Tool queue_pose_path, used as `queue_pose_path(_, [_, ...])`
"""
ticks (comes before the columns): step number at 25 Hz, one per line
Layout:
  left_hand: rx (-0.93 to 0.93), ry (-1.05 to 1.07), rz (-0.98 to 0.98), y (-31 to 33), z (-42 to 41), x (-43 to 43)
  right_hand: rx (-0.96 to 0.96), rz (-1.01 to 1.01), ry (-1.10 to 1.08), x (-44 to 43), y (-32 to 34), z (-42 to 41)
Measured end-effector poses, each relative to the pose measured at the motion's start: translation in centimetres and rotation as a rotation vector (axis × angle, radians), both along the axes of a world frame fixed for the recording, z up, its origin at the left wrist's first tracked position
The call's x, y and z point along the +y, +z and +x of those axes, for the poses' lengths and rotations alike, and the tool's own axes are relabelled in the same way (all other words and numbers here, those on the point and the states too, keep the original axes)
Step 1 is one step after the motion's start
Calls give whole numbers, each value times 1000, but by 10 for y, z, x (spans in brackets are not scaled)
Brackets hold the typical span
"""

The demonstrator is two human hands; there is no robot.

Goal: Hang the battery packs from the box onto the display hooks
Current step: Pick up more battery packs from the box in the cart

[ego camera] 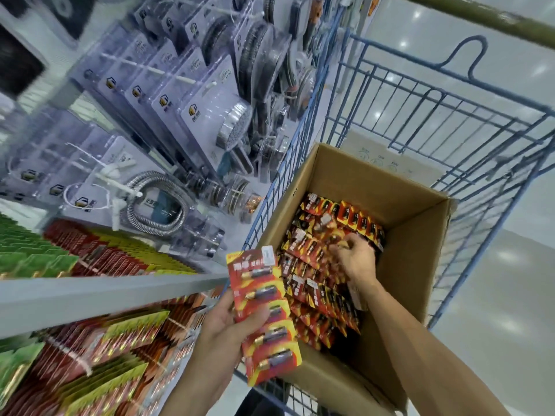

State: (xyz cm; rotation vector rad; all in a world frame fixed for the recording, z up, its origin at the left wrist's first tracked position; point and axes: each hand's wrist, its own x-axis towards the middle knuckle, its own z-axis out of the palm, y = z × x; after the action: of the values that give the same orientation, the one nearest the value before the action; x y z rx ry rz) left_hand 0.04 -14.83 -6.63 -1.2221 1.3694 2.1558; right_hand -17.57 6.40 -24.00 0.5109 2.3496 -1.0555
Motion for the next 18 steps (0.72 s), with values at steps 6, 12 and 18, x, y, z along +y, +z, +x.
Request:
queue_pose_path(6, [98, 30, 53, 26, 16, 2, -57, -703, -389, 12, 120, 49])
queue_pose_path(12, [322, 154, -13, 72, 74, 29, -12, -1029, -239, 35, 225, 125])
queue_pose_path(18, [487, 362, -159, 115, 194, 56, 7, -1109, 75, 34, 291, 213])
